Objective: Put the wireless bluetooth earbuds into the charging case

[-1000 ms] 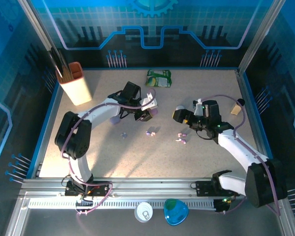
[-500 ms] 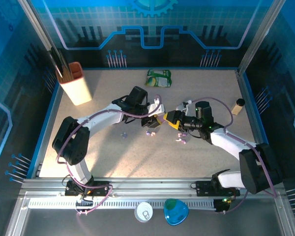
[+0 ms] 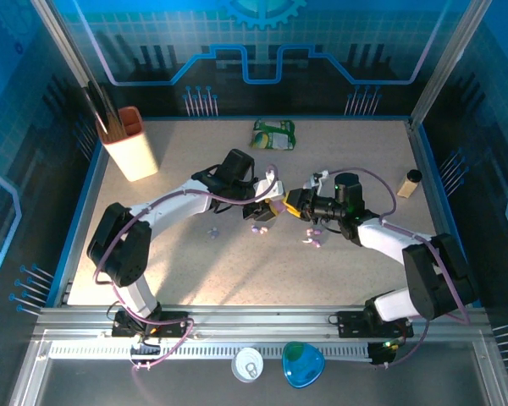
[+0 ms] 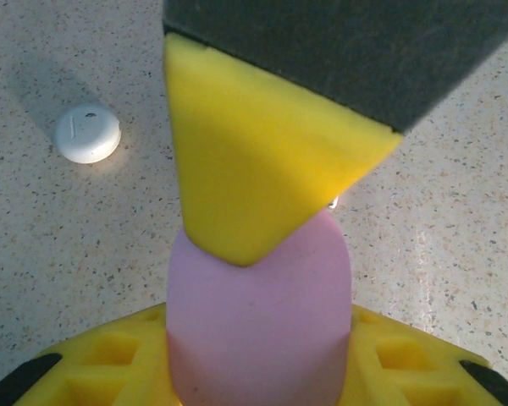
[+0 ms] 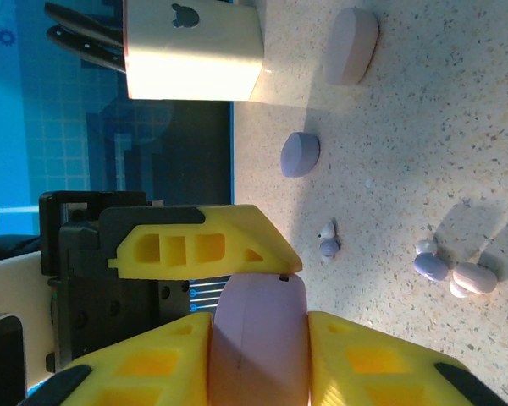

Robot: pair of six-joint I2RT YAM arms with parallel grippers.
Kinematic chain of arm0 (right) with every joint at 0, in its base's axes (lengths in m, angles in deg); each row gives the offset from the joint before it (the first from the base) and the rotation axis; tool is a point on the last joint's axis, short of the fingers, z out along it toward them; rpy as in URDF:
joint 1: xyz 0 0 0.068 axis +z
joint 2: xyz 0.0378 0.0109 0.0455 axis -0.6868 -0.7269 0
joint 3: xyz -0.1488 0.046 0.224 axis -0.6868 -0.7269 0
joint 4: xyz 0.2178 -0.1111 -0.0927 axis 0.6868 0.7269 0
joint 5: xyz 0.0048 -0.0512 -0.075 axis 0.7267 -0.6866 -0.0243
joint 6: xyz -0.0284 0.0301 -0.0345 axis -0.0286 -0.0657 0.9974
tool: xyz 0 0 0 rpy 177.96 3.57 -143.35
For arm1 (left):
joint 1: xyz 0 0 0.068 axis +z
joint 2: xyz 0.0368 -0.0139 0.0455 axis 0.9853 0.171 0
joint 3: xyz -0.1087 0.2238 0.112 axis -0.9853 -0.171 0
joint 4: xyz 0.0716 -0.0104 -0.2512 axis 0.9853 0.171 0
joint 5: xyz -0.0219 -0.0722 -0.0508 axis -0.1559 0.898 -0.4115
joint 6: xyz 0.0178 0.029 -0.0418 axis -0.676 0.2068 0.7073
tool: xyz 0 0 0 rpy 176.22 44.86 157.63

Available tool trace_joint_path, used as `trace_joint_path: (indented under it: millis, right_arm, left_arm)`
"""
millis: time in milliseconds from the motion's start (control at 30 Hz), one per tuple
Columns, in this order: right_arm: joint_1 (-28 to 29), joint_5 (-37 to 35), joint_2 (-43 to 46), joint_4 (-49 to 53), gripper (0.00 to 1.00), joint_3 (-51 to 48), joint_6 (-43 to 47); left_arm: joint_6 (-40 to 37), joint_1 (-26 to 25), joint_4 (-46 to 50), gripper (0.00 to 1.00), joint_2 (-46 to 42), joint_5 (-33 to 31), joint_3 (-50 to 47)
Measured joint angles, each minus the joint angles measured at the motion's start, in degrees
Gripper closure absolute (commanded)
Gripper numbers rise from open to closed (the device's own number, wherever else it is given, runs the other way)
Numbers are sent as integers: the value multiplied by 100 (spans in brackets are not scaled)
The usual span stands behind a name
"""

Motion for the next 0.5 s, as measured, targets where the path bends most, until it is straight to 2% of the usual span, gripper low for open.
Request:
trace_joint_path:
  millis: [67, 233, 400, 500]
  right_arm:
    - [0, 4, -7, -50, 57, -33, -68]
    - [2, 42, -7, -61, 54, -48, -120]
    - [4, 94, -7, -50, 62, -48, -120]
    - [7, 118, -4, -55, 73, -48, -101]
  left_arm:
    - [4, -2, -13, 62, 0, -7, -7]
    - [11, -13, -81, 62, 0, -11, -24]
    - [13, -20, -151, 62, 0, -13, -24]
    - [13, -22, -146, 62, 0, -37, -31]
